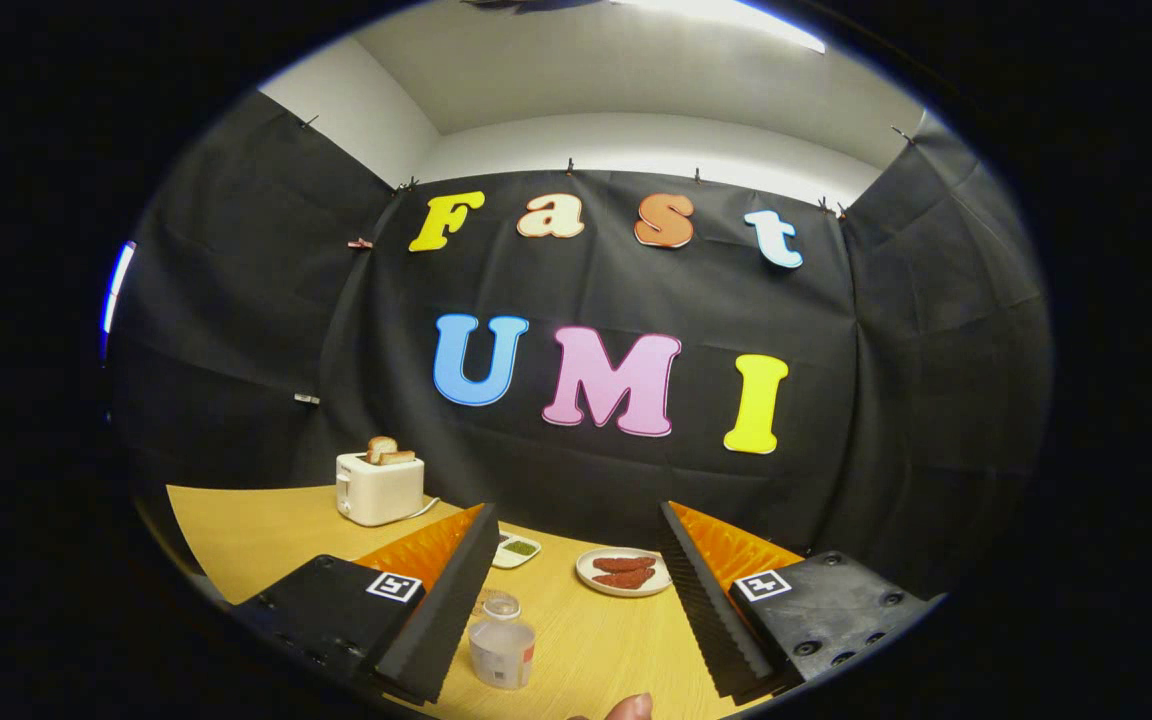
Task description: Take the bottle from table, then pour the juice into the cup, finally place the bottle on the coaster
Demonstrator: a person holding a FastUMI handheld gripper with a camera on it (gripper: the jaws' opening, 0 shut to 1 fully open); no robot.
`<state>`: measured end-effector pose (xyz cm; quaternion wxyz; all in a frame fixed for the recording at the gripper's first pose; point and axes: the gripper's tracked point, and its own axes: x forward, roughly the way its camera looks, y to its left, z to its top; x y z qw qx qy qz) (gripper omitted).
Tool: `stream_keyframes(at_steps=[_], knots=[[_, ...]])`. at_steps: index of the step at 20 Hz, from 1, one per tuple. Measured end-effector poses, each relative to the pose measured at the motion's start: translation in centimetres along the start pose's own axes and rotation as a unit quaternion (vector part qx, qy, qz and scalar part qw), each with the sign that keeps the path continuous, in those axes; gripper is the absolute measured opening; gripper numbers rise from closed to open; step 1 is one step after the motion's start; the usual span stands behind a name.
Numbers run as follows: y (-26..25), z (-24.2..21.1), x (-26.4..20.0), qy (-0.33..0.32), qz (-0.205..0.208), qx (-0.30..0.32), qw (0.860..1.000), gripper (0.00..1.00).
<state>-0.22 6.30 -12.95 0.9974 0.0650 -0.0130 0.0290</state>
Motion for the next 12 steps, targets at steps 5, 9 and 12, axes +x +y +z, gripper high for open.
stream_keyframes(at_steps=[5,9,12], knots=[[0.9,-6.7,0.0,0.036,0.008,-0.005,0.999,0.97],[2.7,-11.0,-0.1,0.065,0.015,0.004,0.998,0.97],[4.2,-13.5,0.1,0.080,0.016,0.003,0.997,0.97]])
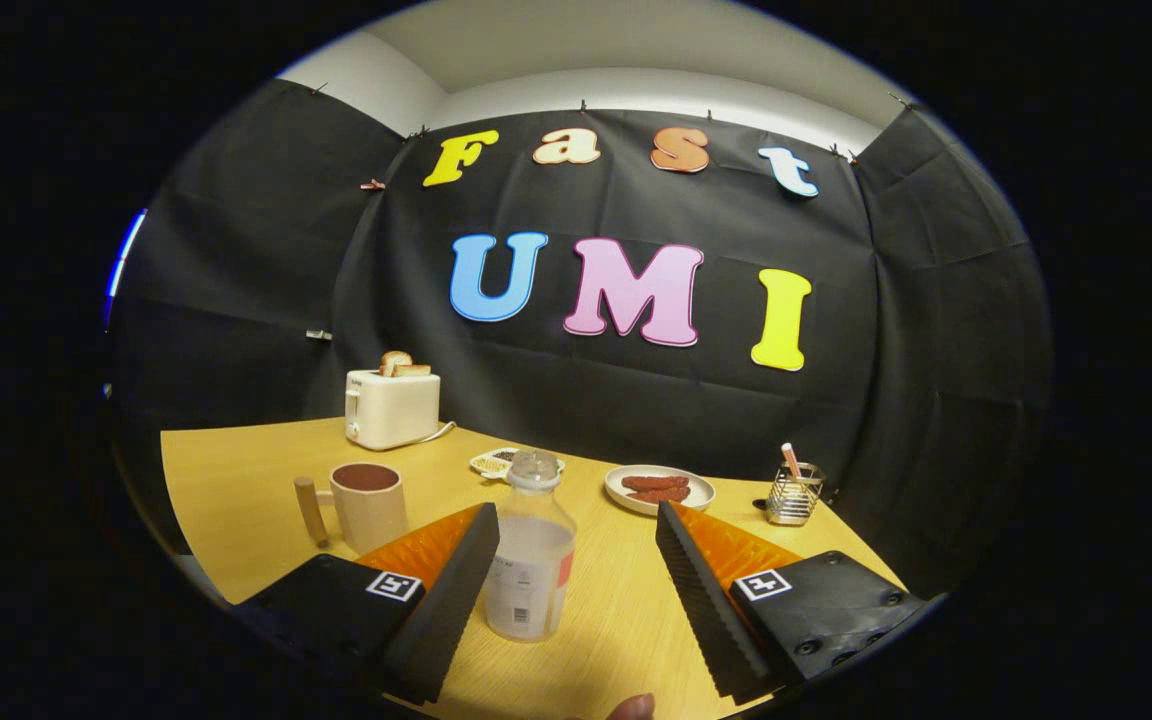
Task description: Take the bottle from table, then pour the juice into the cup, finally place the bottle on the coaster
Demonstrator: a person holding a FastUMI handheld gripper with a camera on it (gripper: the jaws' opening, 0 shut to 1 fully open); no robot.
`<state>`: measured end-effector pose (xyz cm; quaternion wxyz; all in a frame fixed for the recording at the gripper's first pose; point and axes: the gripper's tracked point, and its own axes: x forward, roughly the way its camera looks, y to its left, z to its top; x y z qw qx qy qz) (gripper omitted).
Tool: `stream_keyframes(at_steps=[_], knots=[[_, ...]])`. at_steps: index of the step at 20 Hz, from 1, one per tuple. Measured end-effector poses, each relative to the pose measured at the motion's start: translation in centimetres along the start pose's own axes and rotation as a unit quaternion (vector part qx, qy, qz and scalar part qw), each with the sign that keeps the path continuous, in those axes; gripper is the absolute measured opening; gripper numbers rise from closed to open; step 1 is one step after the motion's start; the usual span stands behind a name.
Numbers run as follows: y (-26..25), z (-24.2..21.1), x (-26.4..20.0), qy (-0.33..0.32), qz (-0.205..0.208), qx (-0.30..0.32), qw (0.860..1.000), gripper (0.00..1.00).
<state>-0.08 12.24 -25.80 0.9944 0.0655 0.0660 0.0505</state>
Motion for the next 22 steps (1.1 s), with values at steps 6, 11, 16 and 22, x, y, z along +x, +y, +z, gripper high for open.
stream_keyframes(at_steps=[6,11,16,22], knots=[[1.7,-4.3,2.4,0.037,-0.025,0.018,0.999,0.97],[2.1,-5.9,4.4,0.050,-0.049,0.032,0.997,0.97],[1.6,-6.1,5.6,0.087,-0.094,0.025,0.991,0.77],[0.7,0.3,5.9,0.101,-0.136,-0.091,0.981,0.71]])
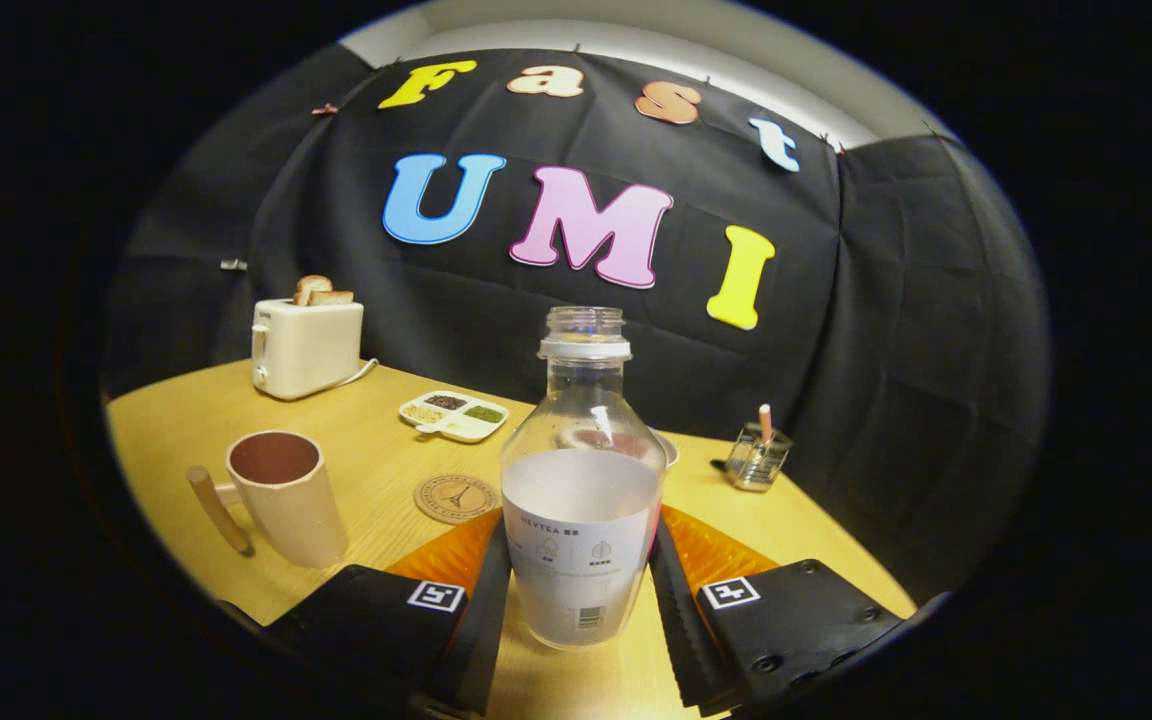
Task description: Take the bottle from table, then pour the juice into the cup, finally place the bottle on the coaster
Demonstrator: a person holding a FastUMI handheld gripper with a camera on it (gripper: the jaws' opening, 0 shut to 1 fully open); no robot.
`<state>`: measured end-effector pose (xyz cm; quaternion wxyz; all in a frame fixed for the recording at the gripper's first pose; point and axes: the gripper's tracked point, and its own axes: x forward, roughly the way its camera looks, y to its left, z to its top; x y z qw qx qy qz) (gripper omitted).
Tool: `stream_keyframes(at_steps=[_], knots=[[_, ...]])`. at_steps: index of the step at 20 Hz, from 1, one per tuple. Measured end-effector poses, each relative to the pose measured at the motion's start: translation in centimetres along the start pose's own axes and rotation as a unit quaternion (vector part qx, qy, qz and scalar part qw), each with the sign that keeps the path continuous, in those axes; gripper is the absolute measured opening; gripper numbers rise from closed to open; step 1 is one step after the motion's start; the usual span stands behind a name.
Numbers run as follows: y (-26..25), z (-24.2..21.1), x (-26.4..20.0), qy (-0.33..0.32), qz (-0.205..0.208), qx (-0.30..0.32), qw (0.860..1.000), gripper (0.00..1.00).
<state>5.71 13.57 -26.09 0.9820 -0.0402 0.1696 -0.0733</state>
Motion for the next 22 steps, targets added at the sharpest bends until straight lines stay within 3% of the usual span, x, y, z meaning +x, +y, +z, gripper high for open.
stream_keyframes(at_steps=[5,8,14,17,22], knots=[[2.1,4.5,-0.6,-0.003,0.011,-0.114,0.993,0.71],[3.3,6.2,-0.7,-0.016,0.005,-0.195,0.981,0.70],[5.9,3.9,0.2,0.003,0.009,-0.334,0.942,0.70],[6.7,2.7,0.2,0.005,0.013,-0.399,0.917,0.70],[8.0,1.1,0.5,0.006,0.027,-0.468,0.883,0.70]])
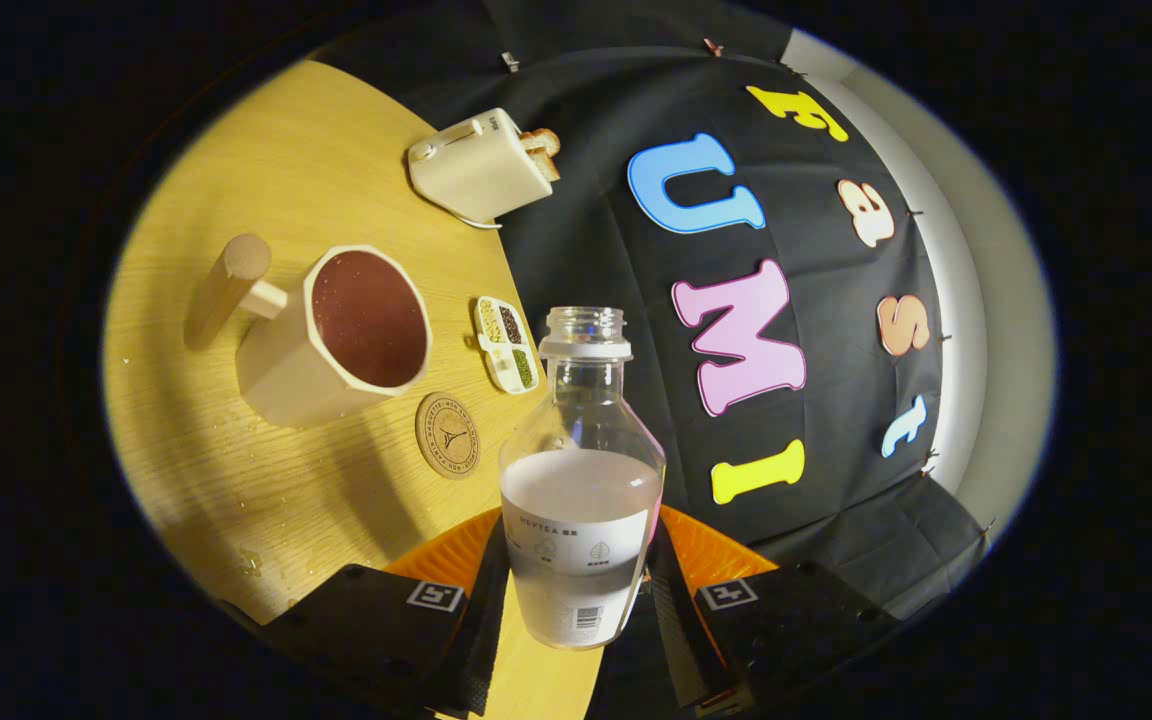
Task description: Take the bottle from table, then pour the juice into the cup, finally place the bottle on the coaster
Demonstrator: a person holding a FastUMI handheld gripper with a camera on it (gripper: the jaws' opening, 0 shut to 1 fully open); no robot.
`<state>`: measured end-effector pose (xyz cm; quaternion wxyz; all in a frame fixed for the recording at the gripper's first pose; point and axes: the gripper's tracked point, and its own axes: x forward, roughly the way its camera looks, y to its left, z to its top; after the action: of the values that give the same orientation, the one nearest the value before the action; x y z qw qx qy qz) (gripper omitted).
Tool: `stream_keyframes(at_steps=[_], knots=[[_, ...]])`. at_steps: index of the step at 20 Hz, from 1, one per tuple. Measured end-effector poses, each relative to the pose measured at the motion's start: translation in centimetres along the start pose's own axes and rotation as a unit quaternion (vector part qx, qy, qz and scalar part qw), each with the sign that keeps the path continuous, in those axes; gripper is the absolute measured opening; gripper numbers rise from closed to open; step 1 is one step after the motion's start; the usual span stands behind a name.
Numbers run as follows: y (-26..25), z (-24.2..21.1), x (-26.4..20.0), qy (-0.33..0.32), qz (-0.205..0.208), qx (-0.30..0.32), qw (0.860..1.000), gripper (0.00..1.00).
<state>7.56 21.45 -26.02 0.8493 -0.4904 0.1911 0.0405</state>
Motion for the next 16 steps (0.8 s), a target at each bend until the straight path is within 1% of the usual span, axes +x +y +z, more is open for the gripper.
stream_keyframes(at_steps=[4,7,11,16], knots=[[0.7,0.6,0.3,-0.002,0.005,-0.051,0.999,0.70],[0.8,0.8,0.5,-0.004,0.007,-0.068,0.998,0.70],[0.9,1.4,0.5,-0.009,0.005,-0.110,0.994,0.70],[1.2,0.8,0.8,-0.006,0.008,-0.145,0.989,0.70]])
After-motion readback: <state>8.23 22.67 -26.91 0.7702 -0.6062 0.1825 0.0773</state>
